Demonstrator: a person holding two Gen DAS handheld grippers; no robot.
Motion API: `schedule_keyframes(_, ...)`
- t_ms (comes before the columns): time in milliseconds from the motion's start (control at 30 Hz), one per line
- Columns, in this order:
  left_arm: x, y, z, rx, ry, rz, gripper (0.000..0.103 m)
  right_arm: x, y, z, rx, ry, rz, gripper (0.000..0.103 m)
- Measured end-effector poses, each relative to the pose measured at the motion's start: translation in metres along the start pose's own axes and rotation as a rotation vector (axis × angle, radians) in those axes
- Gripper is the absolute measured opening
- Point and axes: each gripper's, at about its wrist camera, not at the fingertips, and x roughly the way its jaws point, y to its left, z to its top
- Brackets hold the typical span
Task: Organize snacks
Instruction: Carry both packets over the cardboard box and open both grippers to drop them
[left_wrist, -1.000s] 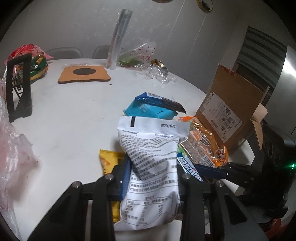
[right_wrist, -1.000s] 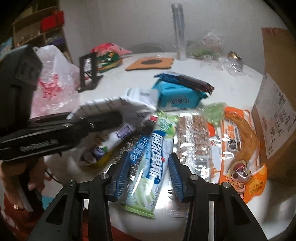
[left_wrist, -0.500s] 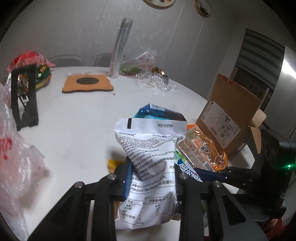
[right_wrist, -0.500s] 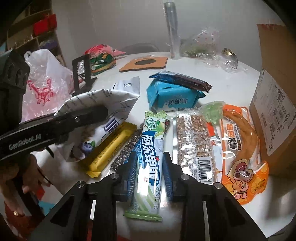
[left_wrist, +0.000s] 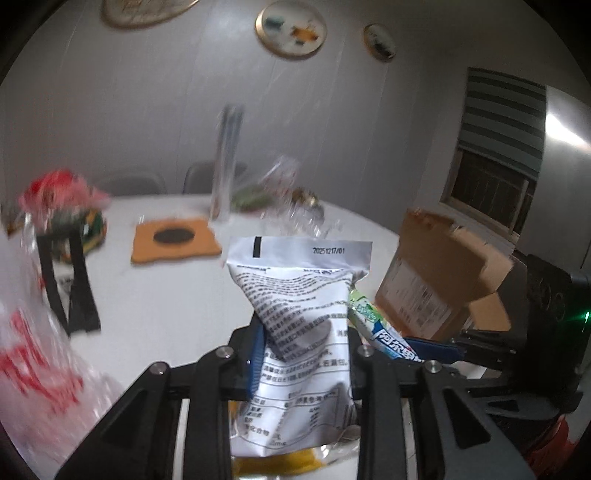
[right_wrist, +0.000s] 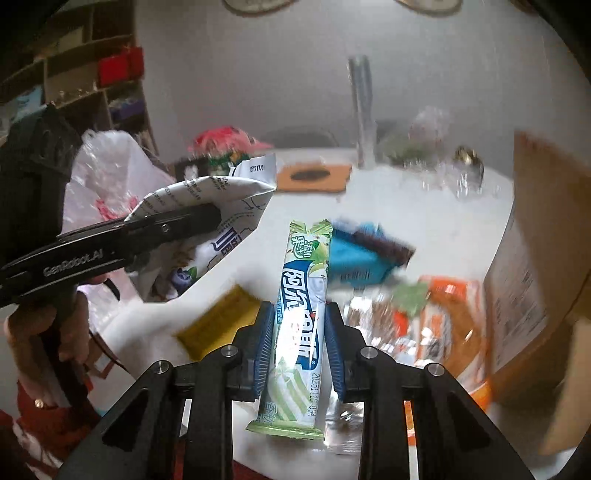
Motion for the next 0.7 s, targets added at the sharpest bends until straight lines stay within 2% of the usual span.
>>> schedule_keyframes(233, -0.006, -0.054, 0.05, 0.104, -0.074, -0.084, 0.026, -0.076, -0.024, 0.032, -0.026, -0.154, 0.025, 0.023)
schedule_keyframes(333, 0.002, -0.083, 0.069, 0.164, -0.071, -0.135, 0.026, -0.117, -0.041, 0.039, -0.036, -0.233, -0.051, 0.023)
schedule_keyframes(400, 0.01, -0.101, 0.079, 0.197, -0.064, -0.165, 0.026, -0.134, -0.053, 0.039, -0.032, -0.251, -0.099, 0.023)
schedule_keyframes(533, 0.035, -0.145, 0.105, 0.273, -0.025, -0.237, 0.026, -0.16, -0.095, 0.042, 0.023, -0.271, -0.207, 0.023)
schedule_keyframes(667, 0.067, -0.188, 0.123, 0.352, 0.039, -0.279, 0.026, -0.169, -0.136, 0.047, 0.084, -0.254, -0.226, 0.023)
schedule_keyframes(700, 0.082, -0.198, 0.126, 0.365, 0.08, -0.303, 0.026, -0.171, -0.144, 0.049, 0.095, -0.249, -0.237, 0.023)
